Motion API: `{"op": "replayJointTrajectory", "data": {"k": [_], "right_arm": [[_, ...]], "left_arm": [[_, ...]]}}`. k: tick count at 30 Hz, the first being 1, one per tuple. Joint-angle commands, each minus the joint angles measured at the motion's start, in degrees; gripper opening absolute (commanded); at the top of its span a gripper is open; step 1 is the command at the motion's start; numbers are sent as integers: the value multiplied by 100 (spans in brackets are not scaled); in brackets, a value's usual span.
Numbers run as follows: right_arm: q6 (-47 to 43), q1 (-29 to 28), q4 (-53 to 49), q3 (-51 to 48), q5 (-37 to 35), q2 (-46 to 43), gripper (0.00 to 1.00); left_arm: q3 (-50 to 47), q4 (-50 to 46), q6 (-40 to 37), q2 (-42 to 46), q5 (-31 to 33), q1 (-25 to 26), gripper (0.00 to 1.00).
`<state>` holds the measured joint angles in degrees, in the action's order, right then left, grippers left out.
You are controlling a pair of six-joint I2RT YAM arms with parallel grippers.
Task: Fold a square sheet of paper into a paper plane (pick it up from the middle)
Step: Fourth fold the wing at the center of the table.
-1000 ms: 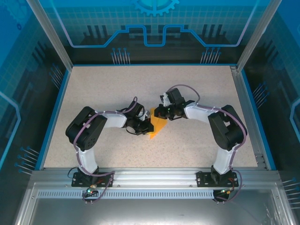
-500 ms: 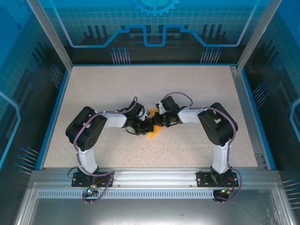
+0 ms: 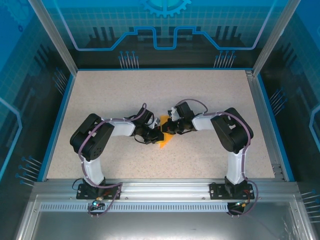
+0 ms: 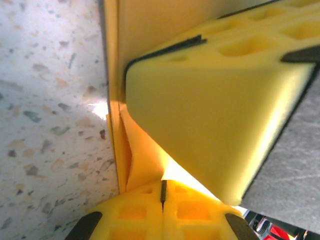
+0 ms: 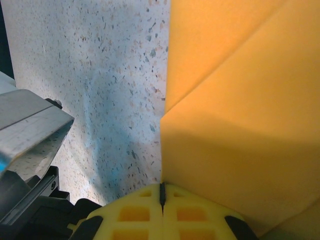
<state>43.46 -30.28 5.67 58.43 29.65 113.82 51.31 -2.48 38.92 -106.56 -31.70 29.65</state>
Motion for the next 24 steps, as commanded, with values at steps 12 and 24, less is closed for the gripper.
{"op": "replayJointTrajectory", "data": {"k": [12, 24], "right_arm": [[-224, 804, -274, 704, -925, 552, 5], [-146, 1048, -607, 1221, -1216, 833, 7]], "left_arm": [[-384, -961, -105, -356, 549, 38, 0], [-402, -965, -140, -381, 543, 45, 0]]}}
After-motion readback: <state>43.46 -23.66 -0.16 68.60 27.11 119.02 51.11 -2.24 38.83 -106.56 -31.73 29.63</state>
